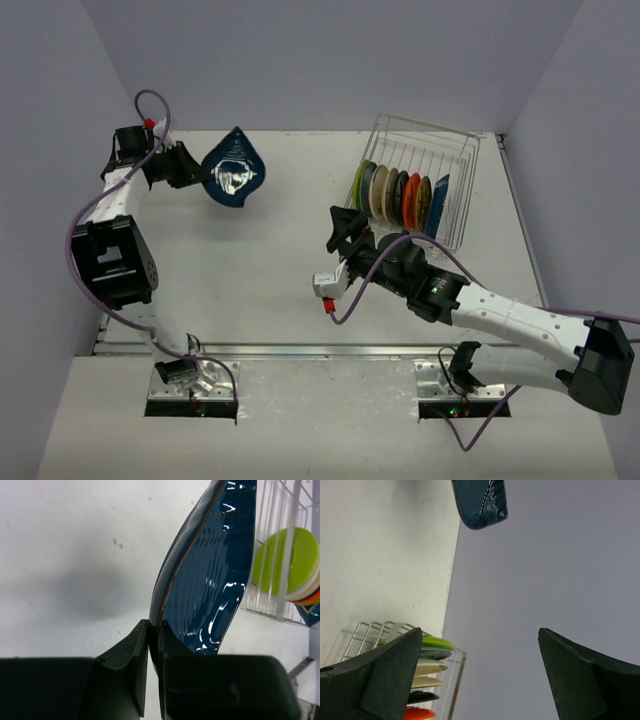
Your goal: Unload the plates from the dish rack
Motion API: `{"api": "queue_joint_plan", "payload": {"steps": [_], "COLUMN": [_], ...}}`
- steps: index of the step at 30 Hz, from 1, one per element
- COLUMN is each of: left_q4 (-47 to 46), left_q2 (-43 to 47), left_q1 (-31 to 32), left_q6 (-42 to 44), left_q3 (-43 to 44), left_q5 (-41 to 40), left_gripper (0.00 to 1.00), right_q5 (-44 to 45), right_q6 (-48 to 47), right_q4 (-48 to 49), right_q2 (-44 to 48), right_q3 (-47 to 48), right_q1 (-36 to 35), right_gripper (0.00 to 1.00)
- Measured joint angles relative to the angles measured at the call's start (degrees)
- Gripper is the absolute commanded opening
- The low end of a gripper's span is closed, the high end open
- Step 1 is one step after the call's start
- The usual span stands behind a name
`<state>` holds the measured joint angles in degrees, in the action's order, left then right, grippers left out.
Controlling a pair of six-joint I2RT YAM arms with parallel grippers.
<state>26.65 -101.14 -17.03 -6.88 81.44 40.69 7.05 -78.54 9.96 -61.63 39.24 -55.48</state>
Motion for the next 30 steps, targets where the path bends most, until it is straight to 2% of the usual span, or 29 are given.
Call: {"api": "queue_joint_plan", "payload": {"steps": [12, 17, 22, 26, 30], "left_q4": [-2.40, -1.54, -0.59, -0.54, -0.57], "left_q2": [-29.48, -37.57, -41.88, -45.00, -46.15], "left_q1": [-1.83, -3.45, -3.79, -3.92, -3.92], "left_q6": [1.22, 1.05, 1.29, 1.48, 2.23], "left_q3": [24.08, 31.52, 38.70, 43.18, 43.51], "left_q5": [-2.65, -3.33, -2.64, -2.70, -4.14], "left_gripper": [0.00, 0.00, 0.00, 0.14, 0.20], "right_q5": [3.35, 3.15, 3.02, 2.86, 2.64], "right_q6": [16.19, 21.63, 26.39, 30.32, 34.72], "right_q4": [-11.94, -14.87, -17.68, -20.17, -23.24], "right_q2": [-1.56, -1.84, -2.11, -2.96, -4.08], "right_q3": [4.89, 6.75, 7.69, 9.14, 11.53], "right_q1": [6.94, 11.06, 14.69, 16.29, 17.42], "right_gripper": [0.99, 0.99, 0.99, 0.99, 0.99]}}
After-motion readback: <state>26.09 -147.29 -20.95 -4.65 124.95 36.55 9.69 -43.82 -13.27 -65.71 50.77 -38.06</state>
